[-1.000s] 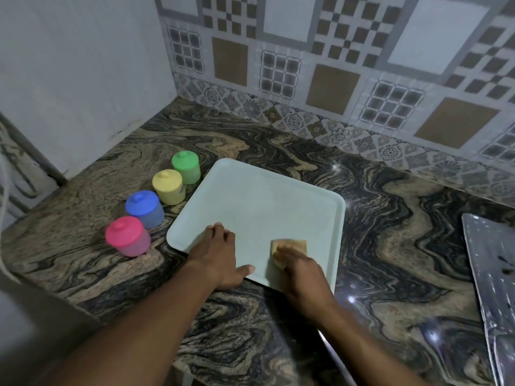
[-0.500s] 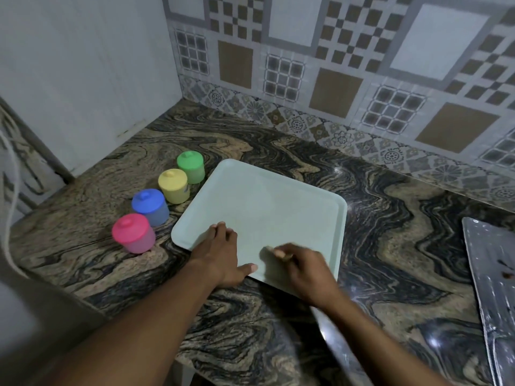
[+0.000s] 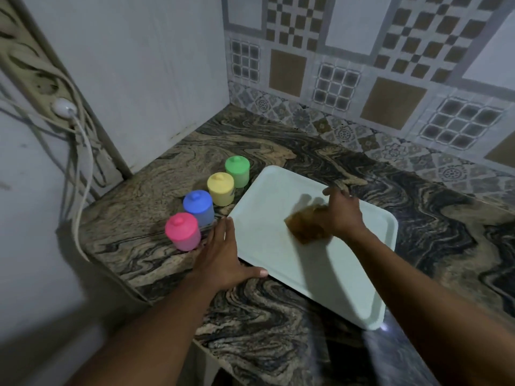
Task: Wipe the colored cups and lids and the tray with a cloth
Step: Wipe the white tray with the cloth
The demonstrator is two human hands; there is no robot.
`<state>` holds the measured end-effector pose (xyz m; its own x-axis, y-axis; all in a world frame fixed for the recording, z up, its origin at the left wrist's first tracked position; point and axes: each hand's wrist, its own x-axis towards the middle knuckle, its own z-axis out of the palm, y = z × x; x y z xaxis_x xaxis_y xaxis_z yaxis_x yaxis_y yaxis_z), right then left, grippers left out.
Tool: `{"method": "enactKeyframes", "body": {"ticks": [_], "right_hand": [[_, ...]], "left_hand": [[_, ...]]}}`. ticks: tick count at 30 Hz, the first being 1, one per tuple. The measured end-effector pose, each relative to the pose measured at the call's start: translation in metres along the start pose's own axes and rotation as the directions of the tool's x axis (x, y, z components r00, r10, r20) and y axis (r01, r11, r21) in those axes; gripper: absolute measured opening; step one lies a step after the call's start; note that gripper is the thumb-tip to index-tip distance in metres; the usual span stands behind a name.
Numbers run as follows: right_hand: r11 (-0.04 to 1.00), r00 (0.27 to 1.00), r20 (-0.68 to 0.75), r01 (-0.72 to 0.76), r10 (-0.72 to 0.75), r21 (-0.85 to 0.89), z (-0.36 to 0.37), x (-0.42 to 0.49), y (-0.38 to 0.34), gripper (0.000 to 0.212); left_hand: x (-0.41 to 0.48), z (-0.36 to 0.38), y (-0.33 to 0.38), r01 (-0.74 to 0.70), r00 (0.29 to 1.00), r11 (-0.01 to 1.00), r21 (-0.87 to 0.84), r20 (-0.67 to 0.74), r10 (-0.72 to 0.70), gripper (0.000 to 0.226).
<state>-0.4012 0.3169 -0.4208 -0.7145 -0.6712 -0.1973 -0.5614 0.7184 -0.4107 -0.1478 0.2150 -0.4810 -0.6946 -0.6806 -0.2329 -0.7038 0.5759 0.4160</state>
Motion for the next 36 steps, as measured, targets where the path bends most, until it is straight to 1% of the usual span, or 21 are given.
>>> {"method": "enactKeyframes", "body": {"ticks": [1,3,5,7,10,13,15,16,17,19,20,22,24,25,26,29,31,33,34,35,36], "right_hand": [[0.999,0.997,-0.065,0.051,-0.051,-0.016,0.009,-0.004,0.000,0.054],[0.983,0.987,-0.035,0.154,-0.158,-0.100,0.036,-0.013,-0.001,0.046],[0.974,0.988,0.000,0.155,-0.157,-0.167,0.057,-0.015,0.001,0.036],[0.972,0.987,-0.065,0.135,-0.150,-0.192,0.068,-0.015,0.002,0.030],[0.945,0.953,-0.117,0.251,-0.279,-0.212,0.082,-0.040,0.004,0.029],[0.867,0.877,-0.007,0.473,-0.480,-0.157,0.079,-0.083,0.009,0.022],[0.811,0.811,0.088,0.583,-0.578,-0.049,0.053,-0.081,0.014,0.020],[0.809,0.806,0.076,0.588,-0.587,0.021,0.041,-0.067,0.013,0.025],[0.825,0.826,0.009,0.562,-0.563,0.053,0.030,-0.045,0.008,0.030],[0.890,0.882,-0.174,0.453,-0.439,0.047,0.021,0.011,-0.015,0.030],[0.914,0.901,-0.200,0.402,-0.384,0.052,0.023,0.037,-0.031,0.030],[0.930,0.926,-0.112,0.366,-0.360,0.035,0.043,0.067,-0.061,0.031],[0.905,0.905,-0.037,0.421,-0.423,-0.054,0.068,0.064,-0.077,0.023],[0.885,0.885,-0.035,0.461,-0.464,-0.060,0.077,0.051,-0.077,0.017],[0.858,0.858,-0.027,0.513,-0.514,-0.022,0.084,0.035,-0.073,0.016],[0.751,0.749,0.085,0.642,-0.657,0.155,0.089,-0.020,-0.050,0.026],[0.670,0.649,0.170,0.712,-0.742,0.208,0.079,-0.052,-0.030,0.025],[0.641,0.588,0.260,0.730,-0.766,0.238,0.055,-0.064,-0.006,0.027],[0.654,0.587,0.300,0.721,-0.752,0.229,0.040,-0.061,0.006,0.031],[0.684,0.617,0.310,0.704,-0.723,0.194,0.025,-0.052,0.013,0.036],[0.721,0.682,0.246,0.680,-0.689,0.133,0.014,-0.038,0.015,0.039]], "left_hand": [[0.000,0.001,-0.001,-0.006,1.000,1.000,-0.016,-0.023,0.006,0.153],[0.000,0.005,-0.006,-0.006,1.000,0.999,-0.042,-0.029,0.005,0.152],[-0.003,0.010,-0.008,0.011,1.000,0.998,-0.068,0.007,-0.011,0.150],[-0.005,0.016,-0.009,0.017,1.000,0.997,-0.073,0.020,-0.015,0.147],[-0.007,0.020,-0.009,-0.004,1.000,0.996,-0.091,-0.017,0.002,0.143],[-0.008,0.023,-0.011,-0.032,0.997,0.994,-0.104,-0.075,0.025,0.142],[-0.010,0.025,-0.012,-0.041,0.993,0.993,-0.113,-0.115,0.028,0.142],[-0.010,0.026,-0.012,-0.045,0.991,0.991,-0.123,-0.130,0.029,0.142],[-0.010,0.027,-0.012,-0.048,0.990,0.989,-0.140,-0.141,0.028,0.143],[-0.009,0.028,-0.013,-0.042,0.988,0.981,-0.187,-0.157,0.012,0.144],[-0.009,0.029,-0.013,-0.039,0.986,0.978,-0.206,-0.164,0.005,0.145],[-0.009,0.030,-0.013,-0.027,0.985,0.970,-0.241,-0.174,-0.016,0.145],[-0.009,0.030,-0.013,-0.016,0.984,0.960,-0.279,-0.175,-0.034,0.146],[-0.009,0.030,-0.013,-0.020,0.984,0.958,-0.286,-0.178,-0.033,0.146],[-0.009,0.030,-0.013,-0.026,0.983,0.958,-0.284,-0.182,-0.027,0.146],[-0.010,0.029,-0.012,-0.036,0.985,0.958,-0.285,-0.171,-0.014,0.146],[-0.010,0.026,-0.011,-0.027,0.987,0.954,-0.300,-0.159,-0.022,0.146],[-0.010,0.023,-0.010,-0.011,0.990,0.956,-0.292,-0.136,-0.030,0.147],[-0.011,0.023,-0.010,-0.009,0.991,0.959,-0.284,-0.130,-0.030,0.147],[-0.011,0.022,-0.009,-0.007,0.991,0.960,-0.279,-0.132,-0.031,0.146],[-0.011,0.021,-0.008,-0.005,0.991,0.962,-0.274,-0.130,-0.032,0.146]]}}
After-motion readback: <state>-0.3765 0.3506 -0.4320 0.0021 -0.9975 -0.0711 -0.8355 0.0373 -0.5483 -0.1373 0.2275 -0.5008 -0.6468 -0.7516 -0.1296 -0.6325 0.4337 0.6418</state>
